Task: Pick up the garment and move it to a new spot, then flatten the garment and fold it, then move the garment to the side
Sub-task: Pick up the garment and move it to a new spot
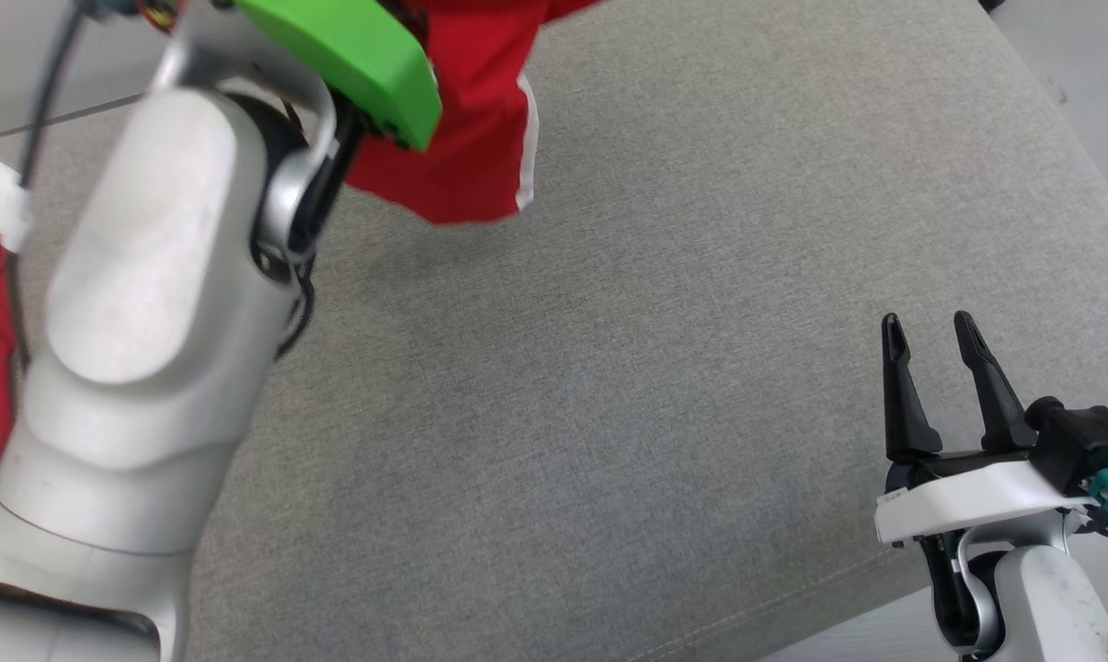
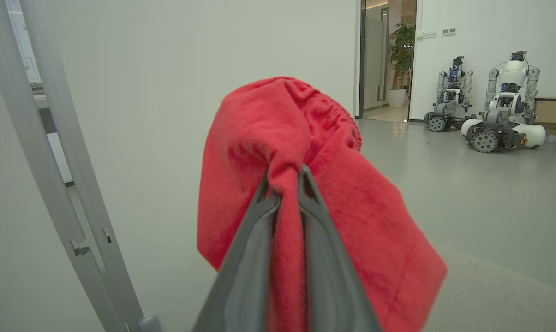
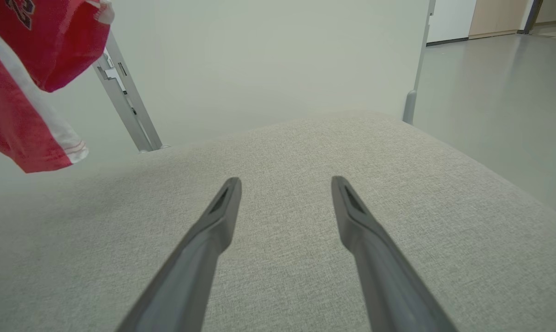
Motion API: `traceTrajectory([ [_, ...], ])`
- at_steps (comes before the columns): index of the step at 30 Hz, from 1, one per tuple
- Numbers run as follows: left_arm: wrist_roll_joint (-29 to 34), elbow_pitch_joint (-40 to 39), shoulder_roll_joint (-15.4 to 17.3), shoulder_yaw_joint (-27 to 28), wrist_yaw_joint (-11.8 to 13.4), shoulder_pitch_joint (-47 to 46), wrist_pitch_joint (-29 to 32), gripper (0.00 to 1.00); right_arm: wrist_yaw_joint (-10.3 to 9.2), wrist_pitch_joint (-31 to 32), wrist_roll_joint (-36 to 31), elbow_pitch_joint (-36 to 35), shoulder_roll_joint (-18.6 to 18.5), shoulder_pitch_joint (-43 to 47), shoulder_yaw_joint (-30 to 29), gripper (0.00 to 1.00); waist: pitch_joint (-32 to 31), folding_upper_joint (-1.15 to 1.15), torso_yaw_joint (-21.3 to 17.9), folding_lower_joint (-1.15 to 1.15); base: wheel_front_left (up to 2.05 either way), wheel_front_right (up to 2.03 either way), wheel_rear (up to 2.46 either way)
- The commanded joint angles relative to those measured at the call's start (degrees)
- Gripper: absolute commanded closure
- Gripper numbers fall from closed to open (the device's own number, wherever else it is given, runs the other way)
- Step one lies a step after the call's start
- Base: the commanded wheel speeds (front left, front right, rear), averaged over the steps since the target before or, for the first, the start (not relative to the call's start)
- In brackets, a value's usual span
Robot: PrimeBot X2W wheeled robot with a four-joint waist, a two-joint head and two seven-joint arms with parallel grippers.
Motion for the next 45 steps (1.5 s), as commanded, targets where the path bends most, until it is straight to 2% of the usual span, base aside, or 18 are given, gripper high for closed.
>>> traceTrajectory([
  [1, 0.3, 0.9, -0.2, -1.0, 0.5, 3.2, -0.7, 1.00, -0.06, -0.5, 0.3, 0.3, 0.0, -0.9, 0.2, 0.00, 0.5, 0.00, -0.9, 0.00, 0.00, 0.00, 0.00],
  [10, -1.2, 8.7, -4.7, -5.9, 2.1, 19.1, -5.9, 1.00, -0.06, -1.2, 0.1, 1.6, 0.0, -1.4, 1.1, 0.00, 0.1, 0.00, -0.5, 0.00, 0.00, 0.00, 0.00],
  [11, -1.4, 9.7, -5.2, -6.5, 1.8, 20.4, -6.6, 0.62, -0.06, -1.2, -0.1, 1.7, 0.0, -1.3, 1.2, 0.00, 0.0, 0.00, -0.3, 0.00, 0.00, 0.00, 0.00],
  [12, -1.4, 10.4, -5.5, -6.9, 1.8, 21.1, -7.4, 0.00, -0.06, -1.2, -0.2, 1.7, 0.0, -1.3, 1.3, 0.00, -0.2, 0.00, -0.1, 0.00, 0.00, 0.00, 0.00],
  [16, -0.4, 12.7, -5.9, -7.9, 1.8, 22.0, -10.6, 0.00, -0.06, -0.9, -0.5, 2.0, 0.0, -0.7, 1.8, 0.00, -1.8, 0.00, 1.4, 0.00, 0.00, 0.00, 0.00],
  [25, -0.6, 11.5, -2.6, -3.2, 3.7, 23.5, -18.3, 0.00, -0.06, 0.2, -1.3, 1.0, 0.0, 2.0, 1.5, 0.00, -7.4, 0.00, 7.0, 0.00, 0.00, 0.00, 0.00],
  [34, 0.0, 4.6, 2.0, 2.4, 6.7, 30.3, -19.5, 0.00, -0.06, 1.8, -1.7, -0.9, -0.1, 4.4, 1.2, 0.00, -11.1, 0.00, 13.1, 0.00, 0.00, 0.00, 0.00],
  [45, 1.1, -5.8, 6.6, 9.6, 9.5, 43.8, -19.5, 0.00, -0.06, 3.8, -1.8, -2.9, -0.1, 7.4, 1.1, 0.00, -14.3, 0.00, 18.0, 0.00, 0.00, 0.00, 0.00],
])
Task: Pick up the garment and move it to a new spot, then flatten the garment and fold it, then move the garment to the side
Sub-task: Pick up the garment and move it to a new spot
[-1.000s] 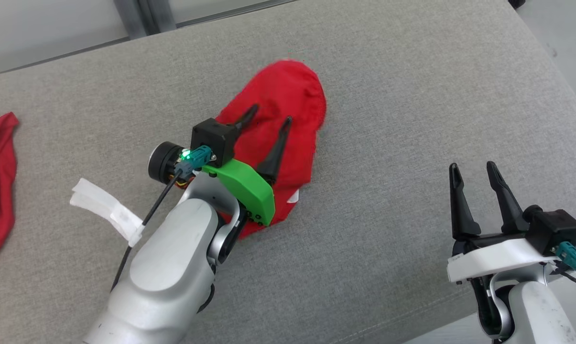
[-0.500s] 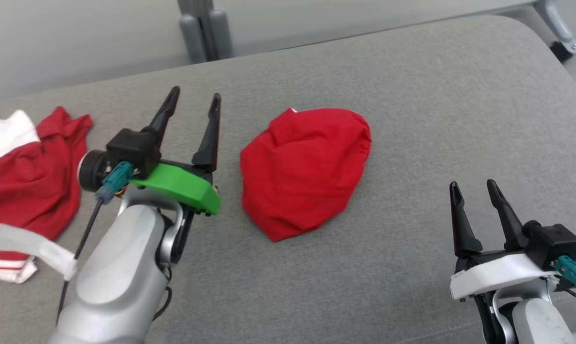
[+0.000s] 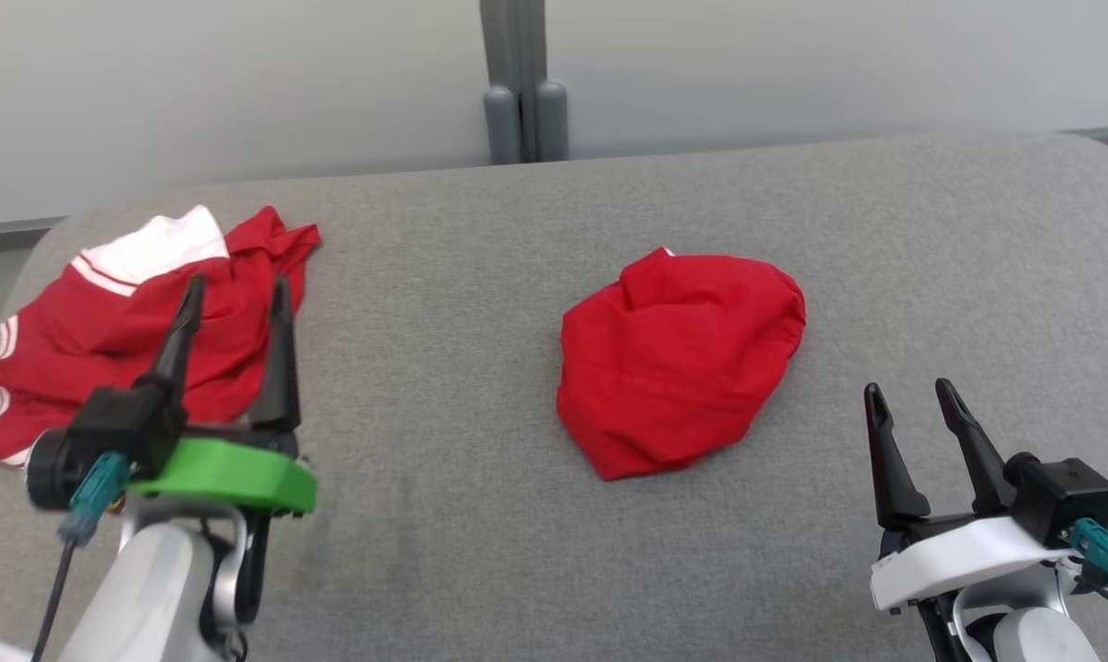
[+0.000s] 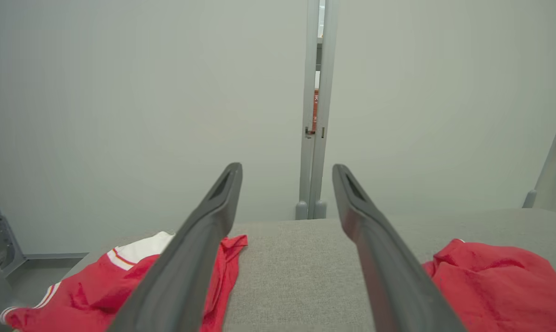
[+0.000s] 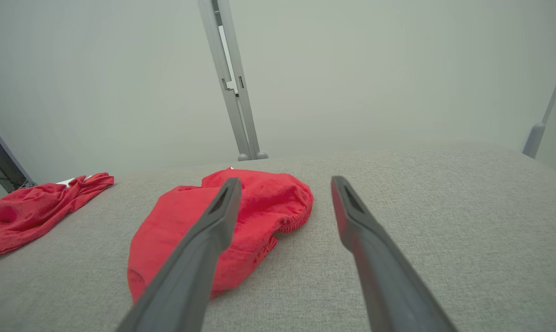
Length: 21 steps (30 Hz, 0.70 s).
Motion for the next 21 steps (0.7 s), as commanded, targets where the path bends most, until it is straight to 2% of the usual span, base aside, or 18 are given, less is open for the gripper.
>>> traceTrajectory([
  [1, 0.6, -0.9, 0.8, 1.0, 0.5, 2.8, 0.0, 0.00, -0.06, 0.4, -0.1, -0.4, -0.1, 0.9, -0.2, 0.00, -2.0, 0.00, 2.0, 0.00, 0.00, 0.00, 0.00],
  [8, 0.6, -4.1, 2.9, 4.3, 1.2, 11.5, 0.0, 0.00, -0.06, 1.4, 0.0, -1.6, -0.1, 2.3, -0.1, 0.00, -3.3, 0.00, 3.0, 0.00, 0.00, 0.00, 0.00],
  [11, 0.8, -6.0, 3.4, 5.4, 0.5, 14.7, 0.0, 0.00, -0.06, 1.7, 0.1, -2.0, -0.1, 2.9, -0.2, 0.00, -3.7, 0.00, 3.3, 0.00, 0.00, 0.00, 0.00],
  [21, 0.9, -8.7, 2.4, 6.7, -0.1, 20.7, 0.0, 0.00, -0.06, 2.4, 0.7, -2.8, -0.1, 4.1, -0.1, 0.00, -4.3, 0.00, 3.9, 0.00, 0.00, 0.00, 0.00],
])
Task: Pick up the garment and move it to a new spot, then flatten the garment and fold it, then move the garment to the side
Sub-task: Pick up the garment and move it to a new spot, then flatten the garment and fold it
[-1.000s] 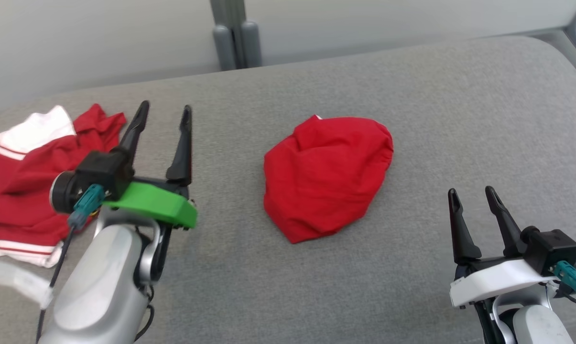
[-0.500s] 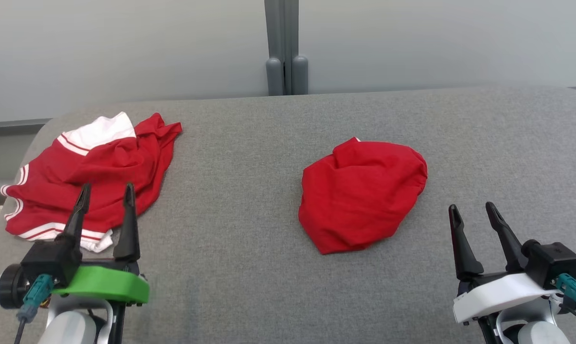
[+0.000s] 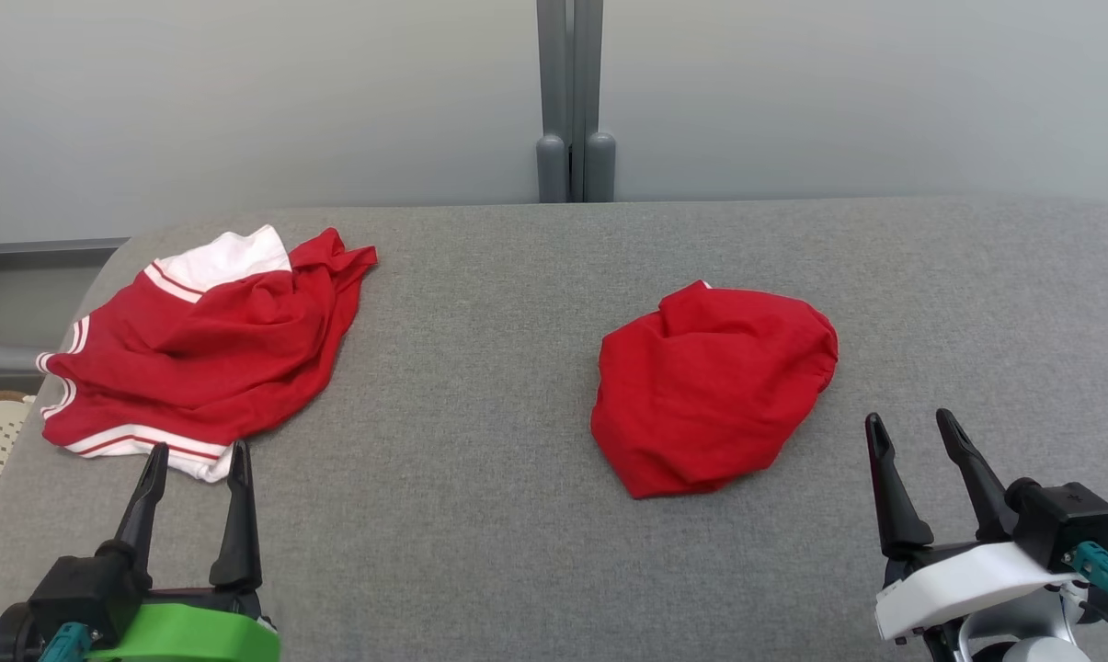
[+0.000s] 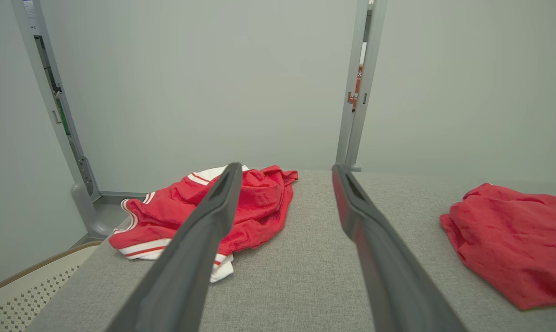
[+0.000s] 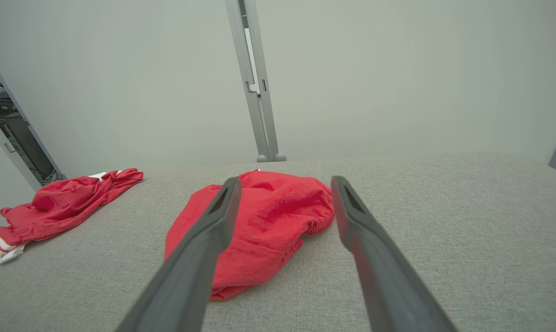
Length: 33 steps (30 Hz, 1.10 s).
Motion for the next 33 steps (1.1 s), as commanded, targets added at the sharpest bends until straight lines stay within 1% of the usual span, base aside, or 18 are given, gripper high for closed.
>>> traceTrajectory([
  [1, 0.6, -0.3, -0.3, 0.4, -0.2, 1.0, 0.0, 0.00, -0.06, 0.1, 0.5, -0.3, -0.1, 0.5, -0.1, 0.00, 0.1, 0.00, 0.0, 0.00, 0.00, 0.00, 0.00],
  [10, 1.2, -0.5, -1.1, 1.4, -0.2, 2.8, 0.0, 0.00, -0.06, 0.5, 0.1, -0.8, -0.1, 1.5, -0.4, 0.00, 0.1, 0.00, -0.3, 0.00, 0.00, 0.00, 0.00],
  [18, 1.5, 0.0, -1.3, 1.1, -0.7, 2.1, 0.0, 0.00, -0.06, 0.6, 0.3, -0.9, -0.1, 1.9, -0.6, 0.00, 0.3, 0.00, -0.4, 0.00, 0.00, 0.00, 0.00],
  [33, 1.8, 0.4, -1.8, 1.7, -0.8, 1.7, 0.0, 0.00, -0.06, 0.7, 0.7, -0.6, -0.1, 2.1, -0.8, 0.00, 0.1, 0.00, -0.3, 0.00, 0.00, 0.00, 0.00],
])
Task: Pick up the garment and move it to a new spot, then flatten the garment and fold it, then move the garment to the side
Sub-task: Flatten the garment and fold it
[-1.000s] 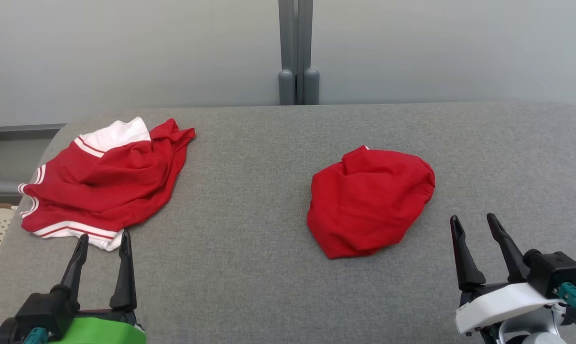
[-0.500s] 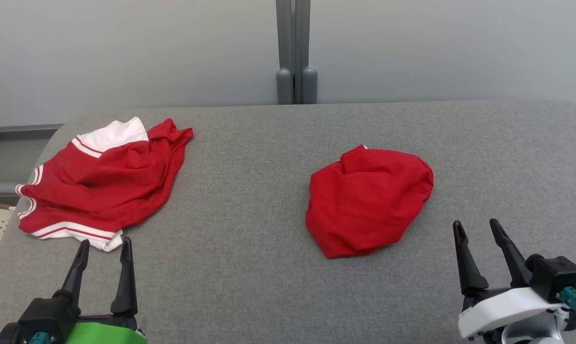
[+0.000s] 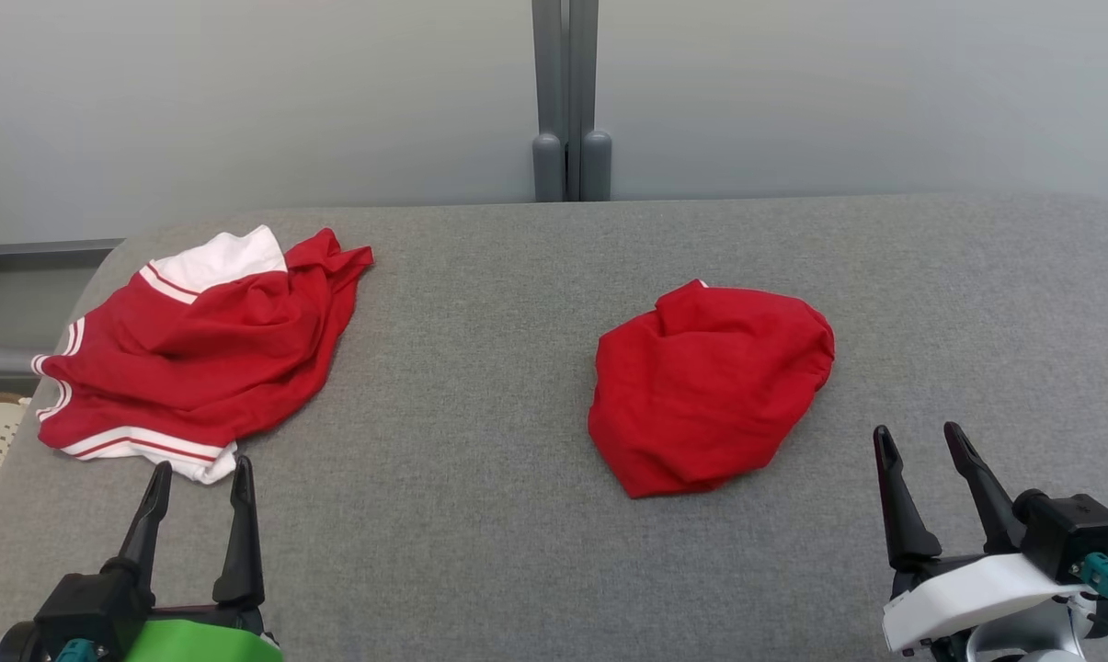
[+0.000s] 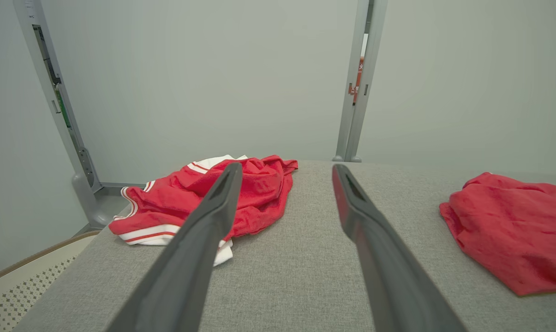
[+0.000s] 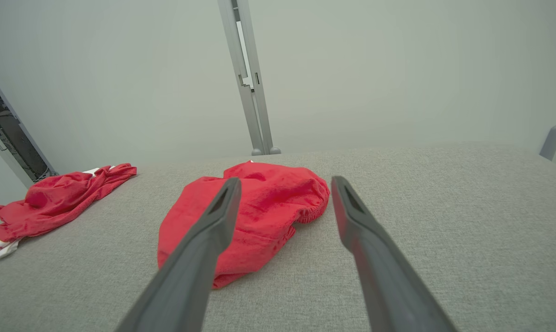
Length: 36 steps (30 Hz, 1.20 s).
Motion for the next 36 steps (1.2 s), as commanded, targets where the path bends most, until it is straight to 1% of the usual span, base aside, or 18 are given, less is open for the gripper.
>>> traceTrajectory([
  [1, 0.1, 0.1, -0.1, 0.4, -0.1, -0.3, 0.0, 0.00, -0.06, 0.1, 0.3, 0.1, -0.1, 0.6, -0.1, 0.00, 0.0, 0.00, 0.0, 0.00, 0.00, 0.00, 0.00],
  [29, 0.8, 0.6, -0.5, 1.1, -0.6, -0.1, 0.0, 0.00, -0.06, -0.4, 0.5, 0.7, -0.1, 0.7, -0.2, 0.00, -0.1, 0.00, 0.3, 0.00, 0.00, 0.00, 0.00],
  [34, 1.0, 0.6, -0.9, 0.9, -0.6, -0.5, 0.0, 0.00, -0.06, -0.4, 0.5, 1.7, -0.1, -1.0, -1.0, 0.00, 0.4, 0.00, 0.6, 0.00, 0.00, 0.00, 0.00],
  [36, 1.1, 0.6, -1.1, 0.6, -0.7, -0.9, 0.0, 0.00, -0.06, 0.0, -0.6, 2.2, -0.1, -2.5, -1.3, 0.00, 0.8, 0.00, 0.8, 0.00, 0.00, 0.00, 0.00],
])
